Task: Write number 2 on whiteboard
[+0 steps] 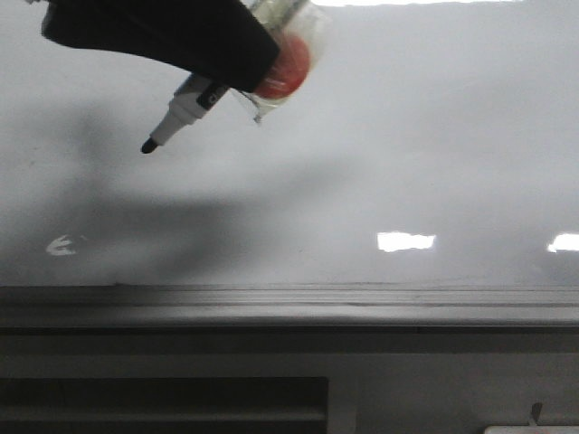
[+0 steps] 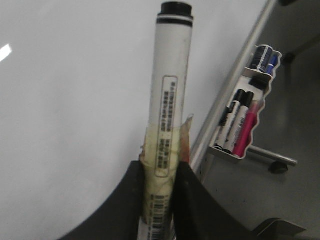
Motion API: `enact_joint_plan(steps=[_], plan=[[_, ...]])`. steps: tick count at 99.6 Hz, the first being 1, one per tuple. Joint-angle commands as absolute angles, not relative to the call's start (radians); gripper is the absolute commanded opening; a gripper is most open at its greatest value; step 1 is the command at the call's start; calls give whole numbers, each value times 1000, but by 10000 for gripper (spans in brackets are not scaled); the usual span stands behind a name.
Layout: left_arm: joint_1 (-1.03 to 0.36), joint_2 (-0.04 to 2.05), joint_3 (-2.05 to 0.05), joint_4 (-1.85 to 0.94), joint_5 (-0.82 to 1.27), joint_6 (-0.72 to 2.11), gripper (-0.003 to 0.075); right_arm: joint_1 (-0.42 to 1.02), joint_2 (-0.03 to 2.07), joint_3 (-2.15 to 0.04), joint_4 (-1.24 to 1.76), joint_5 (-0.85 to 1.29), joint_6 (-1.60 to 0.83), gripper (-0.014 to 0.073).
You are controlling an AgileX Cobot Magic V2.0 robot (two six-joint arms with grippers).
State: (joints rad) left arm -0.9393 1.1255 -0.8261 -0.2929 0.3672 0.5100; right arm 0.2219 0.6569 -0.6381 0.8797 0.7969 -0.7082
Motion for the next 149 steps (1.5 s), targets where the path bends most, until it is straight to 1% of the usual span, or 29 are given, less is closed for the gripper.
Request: enact_joint_plan(steps=[1, 15, 35, 54, 72, 86, 90, 97, 98, 118, 126, 132, 136, 137, 139, 140, 141, 142, 143, 144, 146, 147, 149], plan=[[-978, 1124, -877, -295, 339, 536, -20, 227, 738, -723, 979, 835, -797, 371], [-1009, 1159, -876, -281, 351, 540, -20, 227, 836, -804, 1048, 916, -856, 371], [-1034, 1182, -890, -279, 317, 549, -20, 227, 942, -875, 1056, 1004, -865, 371], [-1039, 1182, -928, -260, 309, 555, -20, 227, 1030, -887, 1125, 1103, -931, 371], [-1039, 1182, -937, -257, 314, 576, -20, 227, 1067, -887, 1199, 1112, -1000, 371], [-1039, 1182, -937, -257, 312, 578, -20, 227, 1097, -887, 1201, 1137, -1005, 368], [-1039, 1182, -937, -257, 308, 581, -20, 227, 1104, -887, 1203, 1141, -1016, 348], [-1039, 1182, -937, -257, 299, 581, -20, 227, 1114, -887, 1206, 1145, -1032, 268], [-1039, 1182, -937, -257, 299, 581, -20, 227, 1114, -887, 1206, 1145, -1034, 268], [-1039, 1182, -937, -257, 292, 581, -19, 227, 1118, -887, 1212, 1166, -1067, -76], [-1039, 1182, -937, -253, 298, 581, -11, 227, 1118, -887, 1213, 1162, -1067, -67], [-1039, 1182, -937, -253, 301, 581, 42, 227, 1118, -887, 1216, 1162, -1067, -68], [-1039, 1182, -937, -253, 303, 581, 110, 227, 1118, -887, 1216, 1162, -1067, -68], [-1039, 1182, -937, -253, 303, 581, 139, 227, 1118, -887, 1216, 1162, -1067, -68], [-1039, 1182, -937, -253, 303, 581, 170, 227, 1118, -887, 1216, 1162, -1067, -68], [-1039, 1182, -937, -253, 303, 581, 204, 227, 1118, -887, 1216, 1162, -1067, -67], [-1039, 1182, -937, -253, 303, 581, 223, 227, 1118, -887, 1216, 1162, -1067, -67], [-1037, 1180, -937, -253, 303, 581, 261, 227, 1118, -887, 1216, 1162, -1067, -67], [-1037, 1180, -937, -253, 303, 581, 281, 227, 1118, -887, 1216, 1162, -1067, -67], [-1037, 1177, -937, -253, 303, 581, 321, 227, 1118, -887, 1216, 1159, -1067, -67], [-1037, 1177, -937, -253, 303, 581, 361, 227, 1118, -887, 1216, 1157, -1067, -67], [-1037, 1175, -937, -253, 303, 581, 401, 227, 1118, -887, 1216, 1155, -1067, -66], [-1037, 1175, -937, -253, 303, 581, 438, 227, 1118, -887, 1216, 1152, -1067, -66]])
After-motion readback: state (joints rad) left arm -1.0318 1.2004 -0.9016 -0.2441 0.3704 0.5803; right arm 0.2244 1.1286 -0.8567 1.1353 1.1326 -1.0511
